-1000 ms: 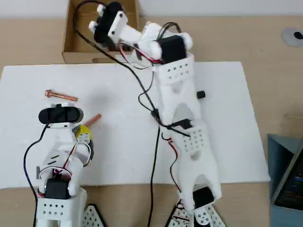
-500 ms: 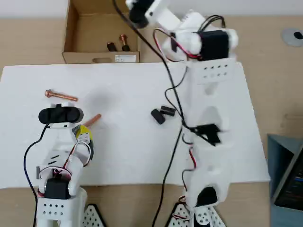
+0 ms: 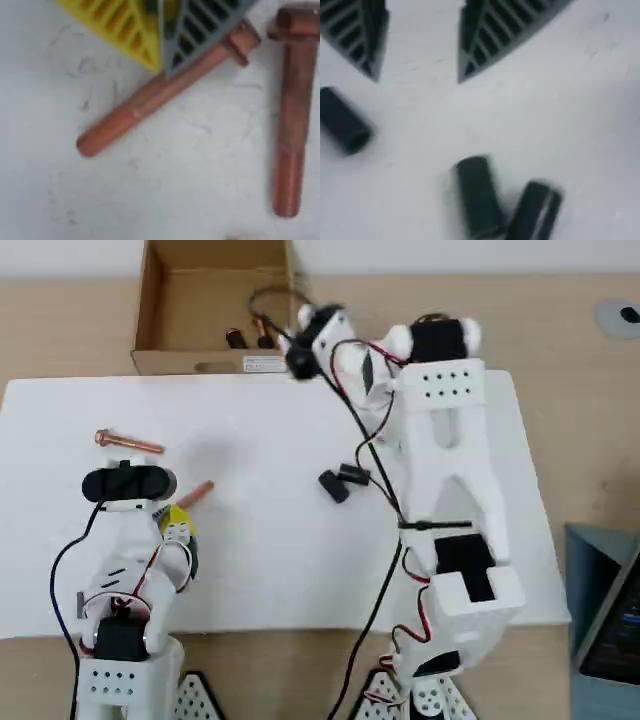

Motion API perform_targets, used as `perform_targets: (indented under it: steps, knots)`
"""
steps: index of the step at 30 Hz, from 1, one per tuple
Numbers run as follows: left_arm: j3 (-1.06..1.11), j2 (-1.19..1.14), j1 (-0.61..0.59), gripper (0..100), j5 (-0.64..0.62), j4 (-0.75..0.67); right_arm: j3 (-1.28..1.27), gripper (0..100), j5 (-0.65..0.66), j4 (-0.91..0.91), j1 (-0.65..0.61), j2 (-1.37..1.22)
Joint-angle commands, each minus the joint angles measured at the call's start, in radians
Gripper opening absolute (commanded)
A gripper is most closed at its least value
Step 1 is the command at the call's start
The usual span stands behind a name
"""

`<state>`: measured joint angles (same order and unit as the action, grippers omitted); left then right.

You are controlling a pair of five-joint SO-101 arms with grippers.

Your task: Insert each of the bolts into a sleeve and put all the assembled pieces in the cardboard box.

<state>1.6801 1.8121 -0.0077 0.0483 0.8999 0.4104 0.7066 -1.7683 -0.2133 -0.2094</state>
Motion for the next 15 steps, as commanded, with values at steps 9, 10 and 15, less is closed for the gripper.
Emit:
perform_targets:
  steps: [9, 10, 15]
  knots:
    - [0.014, 0.010, -0.011, 0, 0.000, 0.005, -0.236, 12.8, 0.092, 0.087, 0.008, 0.061]
    - [0.014, 0.010, -0.011, 0, 0.000, 0.005, -0.252, 12.8, 0.094, 0.097, 0.007, 0.061]
    - [0.014, 0.010, -0.011, 0, 0.000, 0.005, -0.329, 17.4, 0.094, 0.160, -0.039, 0.061]
